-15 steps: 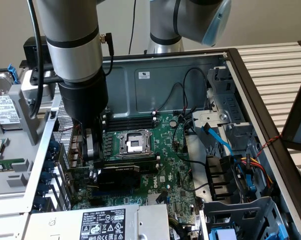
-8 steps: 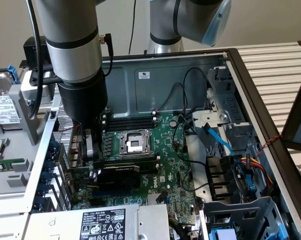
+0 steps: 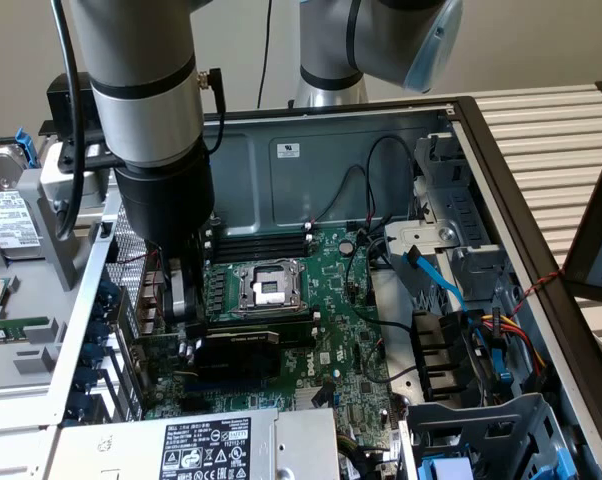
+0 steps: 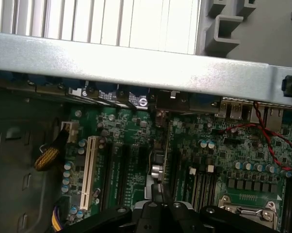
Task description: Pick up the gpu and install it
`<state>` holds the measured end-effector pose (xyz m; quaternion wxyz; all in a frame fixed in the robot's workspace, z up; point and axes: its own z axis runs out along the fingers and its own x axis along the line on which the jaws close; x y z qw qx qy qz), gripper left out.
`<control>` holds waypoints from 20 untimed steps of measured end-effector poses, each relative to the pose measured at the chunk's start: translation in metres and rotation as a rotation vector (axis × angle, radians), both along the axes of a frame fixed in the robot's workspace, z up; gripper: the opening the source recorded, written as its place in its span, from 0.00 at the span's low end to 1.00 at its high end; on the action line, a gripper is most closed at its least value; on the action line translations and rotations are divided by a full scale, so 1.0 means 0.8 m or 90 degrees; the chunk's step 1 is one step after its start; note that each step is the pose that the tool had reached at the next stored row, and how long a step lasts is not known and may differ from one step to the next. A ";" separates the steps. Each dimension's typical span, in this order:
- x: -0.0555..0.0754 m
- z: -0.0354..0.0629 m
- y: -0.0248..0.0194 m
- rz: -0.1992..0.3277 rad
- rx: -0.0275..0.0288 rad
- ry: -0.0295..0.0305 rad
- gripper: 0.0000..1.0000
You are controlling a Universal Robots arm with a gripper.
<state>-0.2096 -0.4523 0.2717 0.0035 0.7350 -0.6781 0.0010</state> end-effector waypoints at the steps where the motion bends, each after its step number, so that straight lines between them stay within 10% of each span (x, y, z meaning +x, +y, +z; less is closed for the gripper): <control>1: 0.000 0.000 0.0000 0.000 0.0000 0.0000 0.11; 20: -0.001 -0.001 -0.0016 0.000 0.0004 -0.0001 0.11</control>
